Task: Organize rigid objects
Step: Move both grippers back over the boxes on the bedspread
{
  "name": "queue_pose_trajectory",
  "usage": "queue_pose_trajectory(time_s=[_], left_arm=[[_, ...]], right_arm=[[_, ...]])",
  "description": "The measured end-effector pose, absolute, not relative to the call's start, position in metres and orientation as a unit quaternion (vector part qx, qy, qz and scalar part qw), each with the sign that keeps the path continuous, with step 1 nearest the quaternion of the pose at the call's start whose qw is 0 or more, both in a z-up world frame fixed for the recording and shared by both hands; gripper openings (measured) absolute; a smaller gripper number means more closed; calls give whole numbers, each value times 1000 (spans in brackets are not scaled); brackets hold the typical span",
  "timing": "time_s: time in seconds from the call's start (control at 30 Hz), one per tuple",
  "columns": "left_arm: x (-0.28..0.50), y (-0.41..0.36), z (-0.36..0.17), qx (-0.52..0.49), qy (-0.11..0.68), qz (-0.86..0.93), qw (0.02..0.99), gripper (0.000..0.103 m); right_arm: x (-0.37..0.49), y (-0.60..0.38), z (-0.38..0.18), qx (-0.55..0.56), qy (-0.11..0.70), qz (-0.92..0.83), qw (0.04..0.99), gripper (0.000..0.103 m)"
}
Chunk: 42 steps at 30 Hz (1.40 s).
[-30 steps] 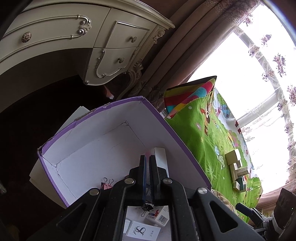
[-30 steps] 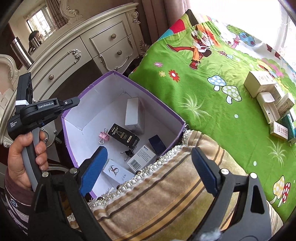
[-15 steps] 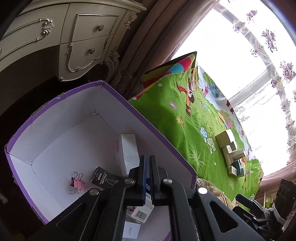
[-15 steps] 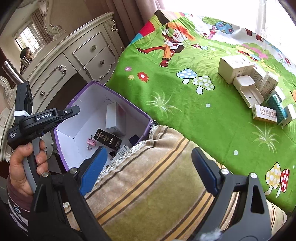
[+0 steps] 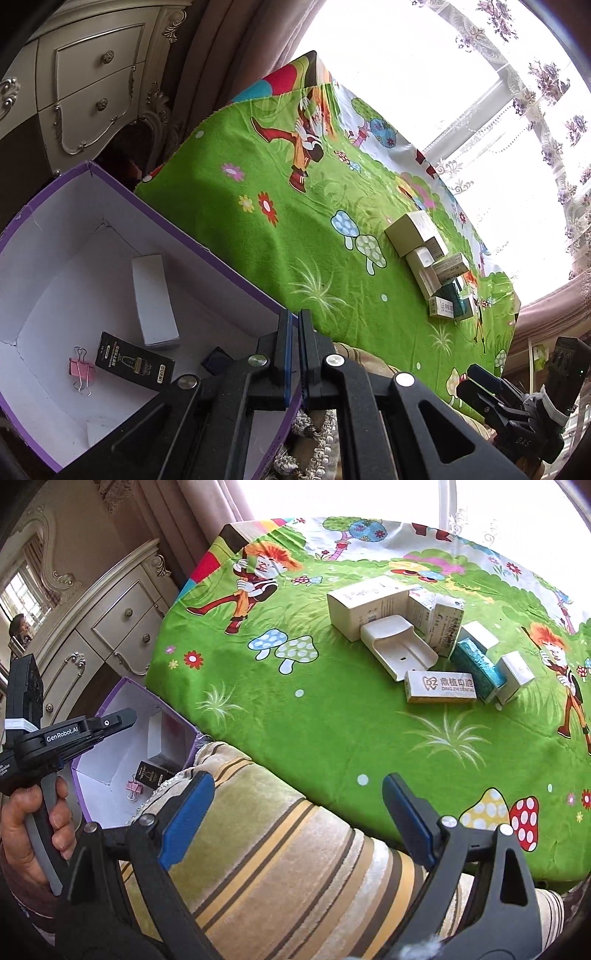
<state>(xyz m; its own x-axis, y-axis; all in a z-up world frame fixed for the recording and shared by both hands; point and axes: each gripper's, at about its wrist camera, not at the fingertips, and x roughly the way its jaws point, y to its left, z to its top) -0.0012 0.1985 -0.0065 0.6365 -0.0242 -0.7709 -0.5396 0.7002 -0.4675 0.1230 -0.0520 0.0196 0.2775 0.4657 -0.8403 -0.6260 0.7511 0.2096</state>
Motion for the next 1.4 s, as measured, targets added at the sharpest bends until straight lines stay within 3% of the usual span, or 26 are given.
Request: queue_pose_trajectory(time_s=[0.27, 0.37, 0.43, 0.5, 1.1, 1.4], left_arm=[[44, 161, -1, -328, 418, 113, 839, 7], [57, 146, 0, -319, 424, 99, 842, 20], [67, 138, 2, -312, 427, 90, 844, 33], [76, 129, 3, -305, 431, 82, 845, 39], [168, 43, -6, -251, 486, 69, 835, 82], [212, -3, -25, -218, 504, 88, 831, 92]], right_arm=[[152, -88, 18, -67, 489, 300, 816, 94], [163, -102, 18, -64, 484, 280, 826, 94], [172, -112, 18, -61, 481, 265, 833, 94], [180, -124, 17, -57, 478, 250, 840, 94], [226, -198, 10, 9, 451, 128, 883, 94], [234, -232, 9, 36, 429, 54, 901, 94]])
